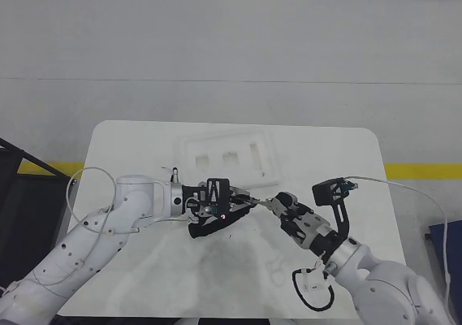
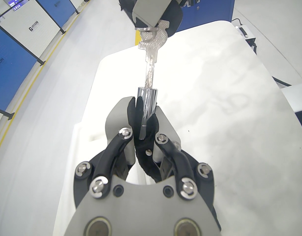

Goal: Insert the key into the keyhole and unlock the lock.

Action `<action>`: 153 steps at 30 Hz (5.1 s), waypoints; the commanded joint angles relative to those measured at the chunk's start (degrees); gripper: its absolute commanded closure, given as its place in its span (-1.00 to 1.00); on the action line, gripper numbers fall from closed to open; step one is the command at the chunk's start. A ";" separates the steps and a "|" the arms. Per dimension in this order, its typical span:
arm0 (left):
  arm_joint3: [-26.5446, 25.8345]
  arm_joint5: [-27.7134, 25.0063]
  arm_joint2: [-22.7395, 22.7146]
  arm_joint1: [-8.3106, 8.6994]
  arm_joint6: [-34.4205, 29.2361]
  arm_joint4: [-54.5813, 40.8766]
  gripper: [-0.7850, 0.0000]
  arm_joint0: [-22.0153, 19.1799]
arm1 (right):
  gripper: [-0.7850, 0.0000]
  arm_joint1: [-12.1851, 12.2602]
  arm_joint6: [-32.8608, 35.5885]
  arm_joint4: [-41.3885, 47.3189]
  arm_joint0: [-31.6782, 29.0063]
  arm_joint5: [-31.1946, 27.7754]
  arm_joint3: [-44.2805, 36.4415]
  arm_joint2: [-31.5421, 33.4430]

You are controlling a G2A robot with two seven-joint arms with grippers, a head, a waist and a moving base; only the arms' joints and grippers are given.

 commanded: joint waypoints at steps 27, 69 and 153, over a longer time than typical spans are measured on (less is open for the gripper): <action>-0.93 -7.97 -4.29 -0.52 -12.20 -8.18 1.00 -0.09 | -1.00 0.02 -3.28 -3.04 2.59 -16.24 3.77 1.48; -3.37 -7.43 4.81 3.36 -58.07 -55.08 1.00 -15.26 | -1.00 2.57 -13.03 -33.71 6.36 -60.04 11.42 2.92; 0.61 -12.08 12.22 1.13 -53.95 -51.29 1.00 -20.45 | -1.00 3.67 9.57 15.41 19.24 -46.32 25.23 -3.74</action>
